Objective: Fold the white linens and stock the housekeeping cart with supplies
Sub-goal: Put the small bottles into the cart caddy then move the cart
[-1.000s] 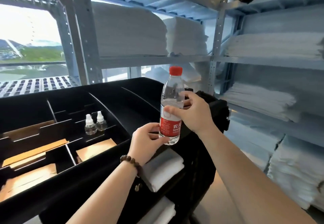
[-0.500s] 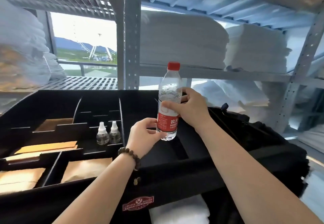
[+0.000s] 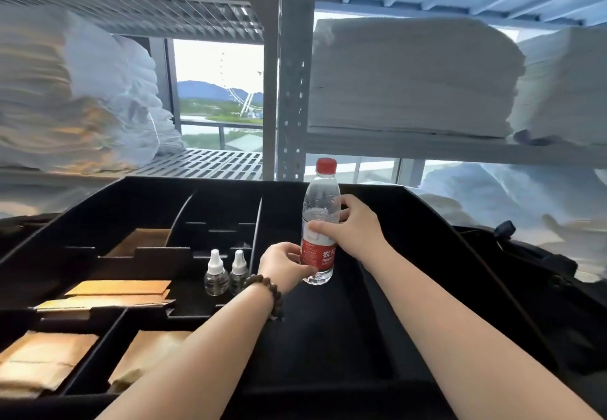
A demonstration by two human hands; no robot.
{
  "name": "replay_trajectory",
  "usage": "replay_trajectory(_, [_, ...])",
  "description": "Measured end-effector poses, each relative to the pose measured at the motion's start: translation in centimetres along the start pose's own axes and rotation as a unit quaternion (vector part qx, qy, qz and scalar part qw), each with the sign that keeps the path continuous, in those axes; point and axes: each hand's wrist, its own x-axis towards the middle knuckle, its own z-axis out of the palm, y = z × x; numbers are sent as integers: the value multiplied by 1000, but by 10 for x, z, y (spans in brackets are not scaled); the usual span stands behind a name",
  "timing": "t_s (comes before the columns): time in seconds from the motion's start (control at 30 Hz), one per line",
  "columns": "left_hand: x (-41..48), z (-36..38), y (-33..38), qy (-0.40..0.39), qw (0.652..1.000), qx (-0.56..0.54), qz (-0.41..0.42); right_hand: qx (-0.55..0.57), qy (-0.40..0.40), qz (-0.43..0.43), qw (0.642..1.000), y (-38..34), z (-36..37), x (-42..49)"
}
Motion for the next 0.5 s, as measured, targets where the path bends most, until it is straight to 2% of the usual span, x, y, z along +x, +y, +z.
replay_trajectory(0.17, [22,9,-4,-3,999,-24,-33,-4,-14,-2,1000,18,5,23])
replay_trajectory(0.5, [42,25,-9,1,998,9,-68,8,-33,26,999,48,10,37])
